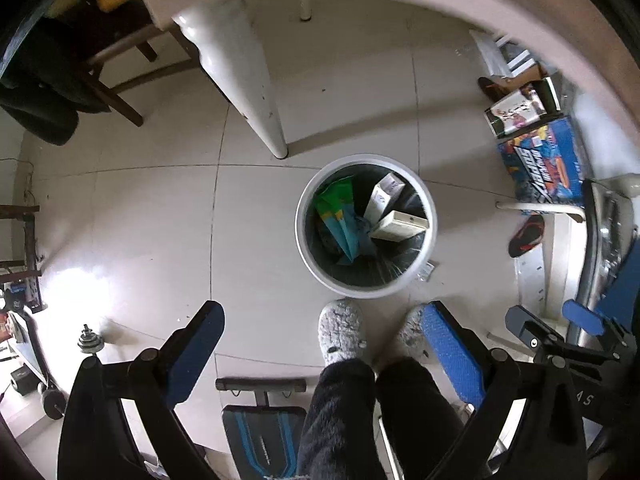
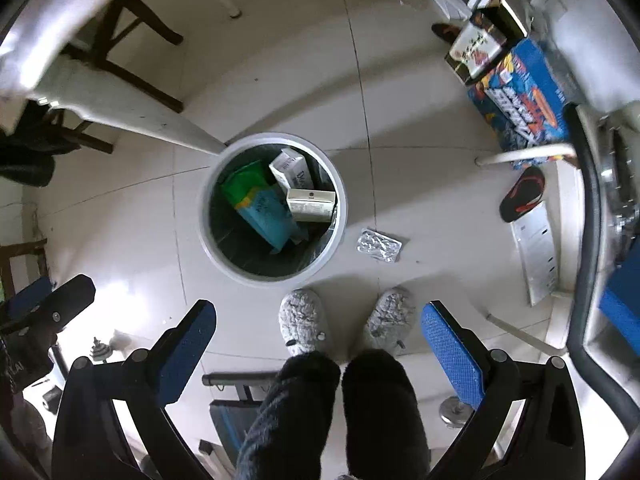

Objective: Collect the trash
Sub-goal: 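Swing both tools back up toward the table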

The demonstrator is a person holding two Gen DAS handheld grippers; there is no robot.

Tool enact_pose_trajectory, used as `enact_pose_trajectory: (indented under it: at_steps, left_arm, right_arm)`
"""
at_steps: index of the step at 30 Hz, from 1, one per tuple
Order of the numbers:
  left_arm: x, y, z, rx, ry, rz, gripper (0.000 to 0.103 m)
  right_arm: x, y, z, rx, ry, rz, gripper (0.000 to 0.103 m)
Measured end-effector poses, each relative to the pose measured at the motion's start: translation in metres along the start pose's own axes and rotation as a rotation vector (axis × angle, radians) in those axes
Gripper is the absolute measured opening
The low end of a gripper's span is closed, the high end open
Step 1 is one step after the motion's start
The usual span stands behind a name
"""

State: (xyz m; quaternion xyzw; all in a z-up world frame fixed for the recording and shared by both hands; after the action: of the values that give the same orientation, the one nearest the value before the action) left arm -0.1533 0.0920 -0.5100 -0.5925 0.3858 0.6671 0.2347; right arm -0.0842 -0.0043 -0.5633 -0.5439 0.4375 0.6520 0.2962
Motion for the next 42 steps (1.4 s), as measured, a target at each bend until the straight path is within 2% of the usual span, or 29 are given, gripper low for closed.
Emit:
enact_pose_trajectory:
  at_steps: [9,14,18,22,27,30,36,39,42]
  left_arm:
    - [-0.092,0.052,0.007,0.024,0.013,-0.041,0.101]
    - [-0.153,0.075,0.009,0.016,0.012,-0.09,0.101]
    - [-0.196,0.074,0.004,0.009,-0.025,-0.163,0.101]
    - [-0.235,0.051,-0.009,-0.001,-0.025,-0.242,0.101]
    - [-0.266,0.001,-0.034,-0.02,-0.065,-0.31,0.101]
    - [-0.277,-0.04,-0.054,-0.039,-0.079,-0.324,0.101]
    - [-0.29,-0.137,-0.109,-0.088,-0.125,-0.304,0.102]
    - [-0.291,-0.191,-0.138,-0.116,-0.184,-0.273,0.102]
    - [-0.292,-0.245,-0.168,-0.131,-0.281,-0.239,0.102]
  right_arm:
    - [-0.109,0.057,0.017,-0.02,0.0,-0.044,0.103]
    - [-0.168,0.085,0.021,-0.001,-0.043,-0.066,0.103]
    - [-0.223,0.092,0.019,0.041,-0.112,-0.111,0.103]
    - [-0.269,0.073,0.009,0.078,-0.16,-0.172,0.103]
    - [-0.33,0.023,-0.024,0.143,-0.168,-0.277,0.103]
    - [-0.358,-0.017,-0.053,0.188,-0.178,-0.308,0.103]
    - [-0.402,-0.14,-0.133,0.254,-0.17,-0.335,0.103]
    - [-0.421,-0.218,-0.181,0.296,-0.155,-0.332,0.103]
    - [-0.433,-0.284,-0.221,0.34,-0.144,-0.316,0.103]
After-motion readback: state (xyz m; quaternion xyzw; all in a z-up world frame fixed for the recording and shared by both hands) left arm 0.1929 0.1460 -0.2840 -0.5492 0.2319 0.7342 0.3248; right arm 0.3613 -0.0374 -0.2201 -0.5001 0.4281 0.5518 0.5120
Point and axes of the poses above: each gripper's, at about its wrist camera, not at the fingertips, and x roughly the way its jaws point, z to its left, y to its underside, the point moved 1 cm from there along x, roughly the way its jaws point, and after that the axes turned 13 degrees about z, right-handed, at the moved point
